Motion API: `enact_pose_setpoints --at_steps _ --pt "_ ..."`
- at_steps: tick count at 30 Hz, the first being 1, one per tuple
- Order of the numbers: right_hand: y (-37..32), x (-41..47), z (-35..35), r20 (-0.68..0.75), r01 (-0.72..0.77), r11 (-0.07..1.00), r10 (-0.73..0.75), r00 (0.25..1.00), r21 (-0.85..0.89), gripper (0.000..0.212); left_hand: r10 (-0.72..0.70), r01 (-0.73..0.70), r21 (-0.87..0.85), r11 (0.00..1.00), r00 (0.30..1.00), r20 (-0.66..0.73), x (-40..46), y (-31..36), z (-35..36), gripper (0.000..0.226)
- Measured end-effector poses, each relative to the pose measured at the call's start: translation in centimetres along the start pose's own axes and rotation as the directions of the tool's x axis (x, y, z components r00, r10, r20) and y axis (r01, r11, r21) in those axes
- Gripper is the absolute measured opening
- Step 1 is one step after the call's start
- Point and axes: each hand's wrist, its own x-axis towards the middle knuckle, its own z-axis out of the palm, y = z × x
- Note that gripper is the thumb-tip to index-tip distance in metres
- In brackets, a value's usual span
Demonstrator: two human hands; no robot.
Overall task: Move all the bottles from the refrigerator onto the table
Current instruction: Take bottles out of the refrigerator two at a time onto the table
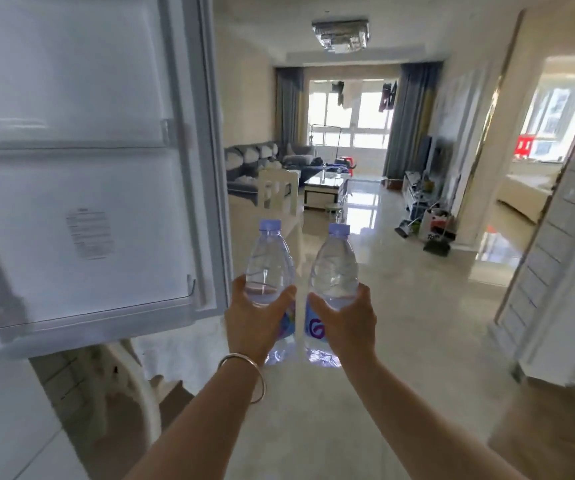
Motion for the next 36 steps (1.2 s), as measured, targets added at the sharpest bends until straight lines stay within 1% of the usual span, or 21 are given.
enact_pose_setpoints --at_steps 3,6,10,13,19,21,24,28,32,36 --pt "2.2 4.8 -3.6 0.002 -0.029 0.998 0.029 1.0 -0.059 0.066 -0.045 0.045 -0.008 0.999 0.999 0.014 0.1 0.6 5.9 0.062" --pt "4.1 8.8 -5.0 0.007 -0.066 0.995 0.067 0.998 -0.075 0.063 -0.078 0.078 0.018 0.997 0.997 0.024 1.7 0.6 10.2 0.061" --pt "5.9 14.2 -3.7 0.026 -0.069 0.993 0.072 0.997 -0.091 0.064 -0.082 0.082 0.02 0.996 0.997 0.003 5.9 -0.5 14.4 0.059" --pt "6.6 18.7 -1.0 0.045 -0.057 0.994 0.061 0.997 -0.094 0.067 -0.063 0.064 0.047 0.997 0.998 -0.008 10.0 -1.7 16.8 0.057" --pt "6.2 29.4 7.6 0.094 -0.007 0.992 0.019 0.995 -0.126 0.074 -0.096 0.096 -0.003 0.995 0.993 -0.075 22.5 -3.4 20.4 0.064" --pt "5.6 33.1 10.6 0.109 -0.017 0.991 0.031 0.994 -0.132 0.074 -0.122 0.122 -0.007 0.993 0.988 -0.096 26.8 -3.9 21.3 0.063" --pt "5.3 38.0 15.4 0.145 0.011 0.991 0.009 0.989 -0.131 0.075 -0.146 0.143 -0.034 0.989 0.98 -0.138 33.0 -5.2 22.5 0.06" --pt "6.1 43.2 21.7 0.231 -0.029 0.993 0.054 0.971 -0.111 0.075 -0.189 0.185 -0.037 0.982 0.956 -0.224 39.6 -8.1 23.6 0.057" --pt "7.5 47.8 29.6 0.339 -0.083 0.994 0.1 0.935 -0.065 0.071 -0.235 0.237 -0.031 0.971 0.92 -0.314 46.2 -12.2 23.6 0.056" --pt "8.1 52.2 38.3 0.497 -0.071 0.996 0.089 0.863 -0.056 0.063 -0.237 0.277 0.024 0.961 0.863 -0.447 52.9 -16.4 22.2 0.051"
